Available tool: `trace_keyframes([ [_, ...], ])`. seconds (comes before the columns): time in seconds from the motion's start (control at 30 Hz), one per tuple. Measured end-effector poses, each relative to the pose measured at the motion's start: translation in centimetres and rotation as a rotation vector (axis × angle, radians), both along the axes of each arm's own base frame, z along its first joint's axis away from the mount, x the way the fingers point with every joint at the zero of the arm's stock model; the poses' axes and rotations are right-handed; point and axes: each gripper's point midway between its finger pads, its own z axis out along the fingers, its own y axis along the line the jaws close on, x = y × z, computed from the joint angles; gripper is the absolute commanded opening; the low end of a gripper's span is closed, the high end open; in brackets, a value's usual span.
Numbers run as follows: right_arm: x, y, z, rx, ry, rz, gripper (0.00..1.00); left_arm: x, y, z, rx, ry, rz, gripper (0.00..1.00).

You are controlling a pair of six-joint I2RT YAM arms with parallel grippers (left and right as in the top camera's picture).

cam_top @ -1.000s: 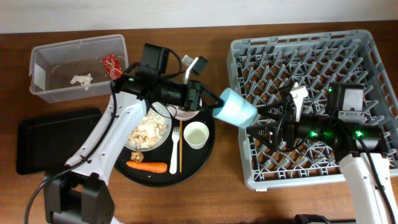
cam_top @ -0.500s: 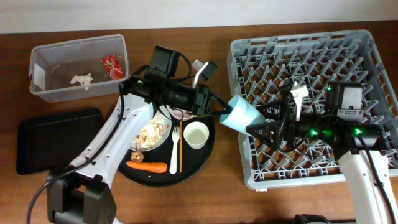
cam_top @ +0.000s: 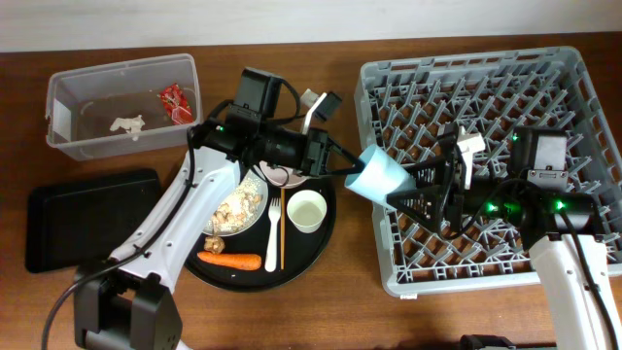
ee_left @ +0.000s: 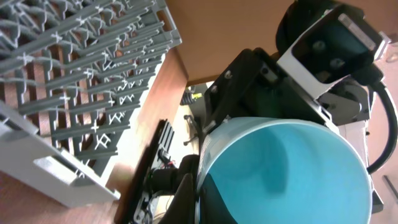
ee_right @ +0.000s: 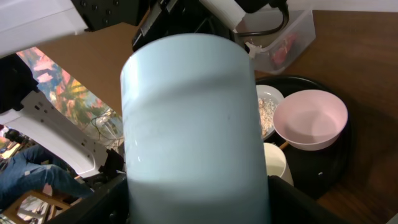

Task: Sort waste into correct bins and load items into the dishwasher rack
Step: 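Hand the blue cup from the left gripper to the right gripper, then place the blue cup upside down in the rack's right side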

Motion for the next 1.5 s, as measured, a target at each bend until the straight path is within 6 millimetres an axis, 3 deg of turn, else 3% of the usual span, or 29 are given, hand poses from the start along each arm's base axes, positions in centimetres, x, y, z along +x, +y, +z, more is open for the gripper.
trace_keyframes([
  [0.47, 0.0, 0.0, 0.0, 0.000, -0.001, 0.000, 0.70, 0.2, -0.2, 0.3, -0.003, 0.018, 0.007, 0.00],
  [0.97, 0.1, -0.2, 0.0, 0.000, 0.001, -0.008, 0.55, 0.6, -0.7, 0.5, -0.009, -0.009, 0.017, 0.00],
  [1.03, 0.1, -0.2, 0.0, -0.002, 0.004, -0.010, 0.54, 0.6, -0.7, 0.5, -0.007, -0.011, 0.019, 0.09],
  [1.17, 0.2, -0.2, -0.2, -0.011, 0.012, -0.014, 0.47, 0.6, -1.0, 0.4, 0.002, -0.018, 0.022, 0.57],
  [1.27, 0.5, -0.4, -1.0, -0.052, 0.035, -0.047, 0.45, 0.2, -1.3, -0.1, 0.020, -0.032, 0.015, 0.61],
  [1.37, 1.2, -1.2, -2.6, -0.127, 0.103, -0.122, 0.41, 0.8, -0.6, -2.2, 0.129, -0.021, 0.080, 0.62],
  [1.5, 1.4, -3.3, -5.7, -0.281, 0.256, -0.262, 0.41, 2.5, 2.9, -8.3, 0.489, -0.049, 0.247, 0.67],
])
